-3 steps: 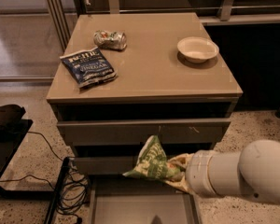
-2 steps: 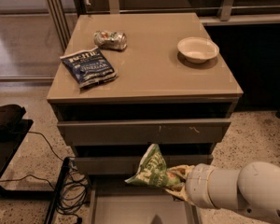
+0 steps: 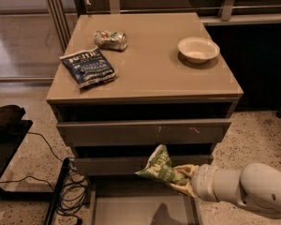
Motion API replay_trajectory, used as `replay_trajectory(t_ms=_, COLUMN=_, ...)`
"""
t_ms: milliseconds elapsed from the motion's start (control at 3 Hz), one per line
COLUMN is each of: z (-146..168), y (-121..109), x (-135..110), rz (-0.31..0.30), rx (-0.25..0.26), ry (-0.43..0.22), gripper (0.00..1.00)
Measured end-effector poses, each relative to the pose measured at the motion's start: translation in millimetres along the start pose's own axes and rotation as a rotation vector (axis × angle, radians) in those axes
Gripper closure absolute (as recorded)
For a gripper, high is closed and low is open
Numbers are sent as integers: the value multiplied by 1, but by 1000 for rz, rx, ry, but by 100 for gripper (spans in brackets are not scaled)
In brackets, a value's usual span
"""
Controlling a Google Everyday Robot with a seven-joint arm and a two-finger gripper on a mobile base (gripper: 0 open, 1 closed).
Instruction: Place green jalapeno chip bag into bottom drawer
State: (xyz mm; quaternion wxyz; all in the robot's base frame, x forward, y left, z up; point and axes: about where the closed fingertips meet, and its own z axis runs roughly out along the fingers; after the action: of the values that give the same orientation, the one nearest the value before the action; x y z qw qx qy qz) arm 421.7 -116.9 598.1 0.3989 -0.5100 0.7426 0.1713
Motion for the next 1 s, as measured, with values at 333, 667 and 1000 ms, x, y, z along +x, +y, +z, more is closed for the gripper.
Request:
replay_trajectory(t_ms=333, z=0, y=0, x=0, rz=0, rx=0, ry=0, gripper=100)
replay_trajectory(t_ms=667, z=8, y=1, x=5, rz=0, rx=-7, ry=19, gripper=100)
replay_trajectory(t_ms=1000, z=33, y=-8, x=33, rz=45, rx=-25, ry=57, gripper=100)
